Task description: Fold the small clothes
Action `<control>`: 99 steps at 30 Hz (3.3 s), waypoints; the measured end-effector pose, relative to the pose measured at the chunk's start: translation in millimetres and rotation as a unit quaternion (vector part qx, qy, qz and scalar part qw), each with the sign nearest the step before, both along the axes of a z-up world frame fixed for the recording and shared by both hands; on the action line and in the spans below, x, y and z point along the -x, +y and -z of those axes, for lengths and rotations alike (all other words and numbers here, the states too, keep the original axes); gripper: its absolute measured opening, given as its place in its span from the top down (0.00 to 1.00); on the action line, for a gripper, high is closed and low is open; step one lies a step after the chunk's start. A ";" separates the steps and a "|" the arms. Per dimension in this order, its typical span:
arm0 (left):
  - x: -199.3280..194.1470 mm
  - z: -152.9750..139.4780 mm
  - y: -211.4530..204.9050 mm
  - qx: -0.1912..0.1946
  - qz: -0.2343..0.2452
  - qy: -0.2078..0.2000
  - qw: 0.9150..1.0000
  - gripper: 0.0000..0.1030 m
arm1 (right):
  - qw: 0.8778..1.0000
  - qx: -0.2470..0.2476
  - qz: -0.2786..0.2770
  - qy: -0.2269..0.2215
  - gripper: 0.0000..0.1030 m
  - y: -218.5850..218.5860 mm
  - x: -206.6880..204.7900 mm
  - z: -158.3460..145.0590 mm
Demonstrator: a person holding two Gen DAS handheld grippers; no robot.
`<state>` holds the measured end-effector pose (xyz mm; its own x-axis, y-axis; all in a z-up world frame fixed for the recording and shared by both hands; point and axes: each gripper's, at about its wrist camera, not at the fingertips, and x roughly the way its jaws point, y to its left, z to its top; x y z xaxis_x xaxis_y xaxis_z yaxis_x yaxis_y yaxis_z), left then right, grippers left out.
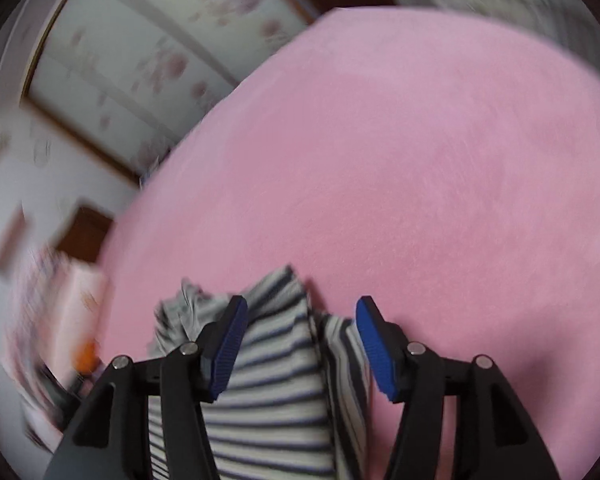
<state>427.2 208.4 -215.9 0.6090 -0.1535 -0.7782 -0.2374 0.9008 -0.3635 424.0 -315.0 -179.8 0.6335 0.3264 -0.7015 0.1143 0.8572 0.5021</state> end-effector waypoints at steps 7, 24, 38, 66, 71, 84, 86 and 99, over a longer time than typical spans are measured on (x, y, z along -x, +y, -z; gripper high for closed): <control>10.1 17.0 -60.1 -0.015 0.150 0.045 0.988 0.56 | 0.987 0.097 -0.132 0.007 0.93 96.1 1.2 7.2; -79.0 21.7 -73.7 -0.010 0.019 0.020 1.000 0.55 | 0.988 0.124 -0.085 0.026 0.94 158.9 -90.4 34.1; 46.9 -45.1 21.1 -0.057 0.037 0.047 0.997 0.21 | 0.983 0.107 -0.149 0.011 0.94 147.8 -13.4 -7.0; 246.7 54.7 -28.8 0.307 -0.075 0.049 0.947 0.20 | 0.980 0.118 -0.146 -0.061 0.94 199.0 174.5 -43.1; 240.0 86.4 -38.9 0.334 -0.091 0.010 0.938 0.20 | 0.982 0.105 -0.145 -0.059 0.94 201.0 178.7 -27.4; 184.3 82.9 -43.0 0.272 -0.095 -0.087 0.954 0.20 | 0.976 0.113 -0.170 -0.076 0.94 220.5 171.8 -2.5; 176.1 84.4 -43.1 0.278 -0.108 -0.095 0.950 0.24 | 0.977 0.112 -0.167 -0.074 0.94 219.3 166.2 -0.1; 173.0 57.9 -56.1 0.179 -0.145 -0.105 0.967 0.82 | 0.976 0.157 -0.142 -0.049 0.94 235.7 104.9 23.4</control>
